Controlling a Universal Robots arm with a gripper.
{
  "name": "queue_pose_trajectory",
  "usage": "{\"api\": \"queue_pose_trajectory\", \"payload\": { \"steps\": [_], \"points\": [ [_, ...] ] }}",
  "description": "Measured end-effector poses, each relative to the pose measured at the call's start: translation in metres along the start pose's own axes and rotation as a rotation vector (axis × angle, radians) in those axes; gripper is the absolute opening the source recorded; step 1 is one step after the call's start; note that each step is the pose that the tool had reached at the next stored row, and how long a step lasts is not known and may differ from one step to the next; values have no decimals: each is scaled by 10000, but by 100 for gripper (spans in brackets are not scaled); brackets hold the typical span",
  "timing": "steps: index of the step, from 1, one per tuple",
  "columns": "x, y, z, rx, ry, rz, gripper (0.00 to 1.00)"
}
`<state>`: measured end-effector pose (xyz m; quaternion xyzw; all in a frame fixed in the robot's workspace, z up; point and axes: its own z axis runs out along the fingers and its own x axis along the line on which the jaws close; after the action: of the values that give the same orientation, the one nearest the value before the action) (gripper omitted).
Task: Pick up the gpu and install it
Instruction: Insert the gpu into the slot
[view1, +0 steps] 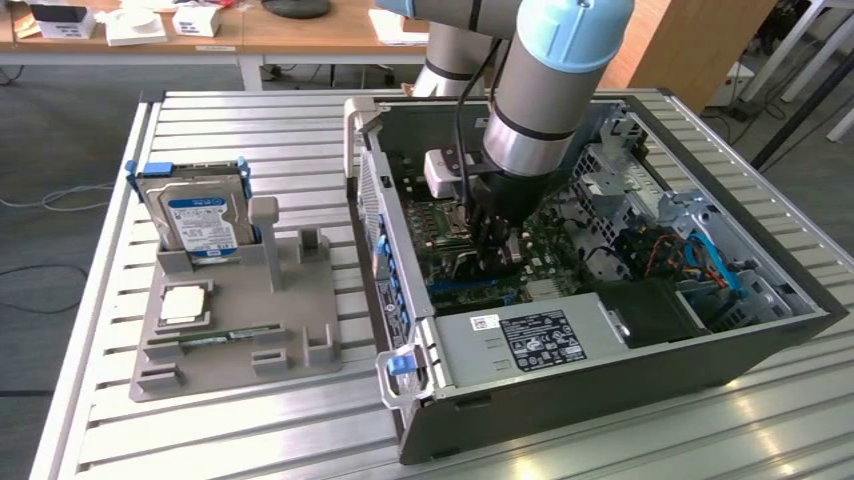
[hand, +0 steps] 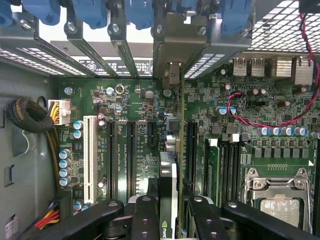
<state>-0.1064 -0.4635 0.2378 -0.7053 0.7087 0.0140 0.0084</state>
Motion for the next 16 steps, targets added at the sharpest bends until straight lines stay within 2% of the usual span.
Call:
{"api": "queue_pose_trajectory", "payload": {
  "steps": [13,15,16],
  "points": [
    [0,0,1,0,-3,0,27],
    [-1,0,3,3,-7,0,29],
    [-1,0,3,2,-5,1,35]
  ]
}}
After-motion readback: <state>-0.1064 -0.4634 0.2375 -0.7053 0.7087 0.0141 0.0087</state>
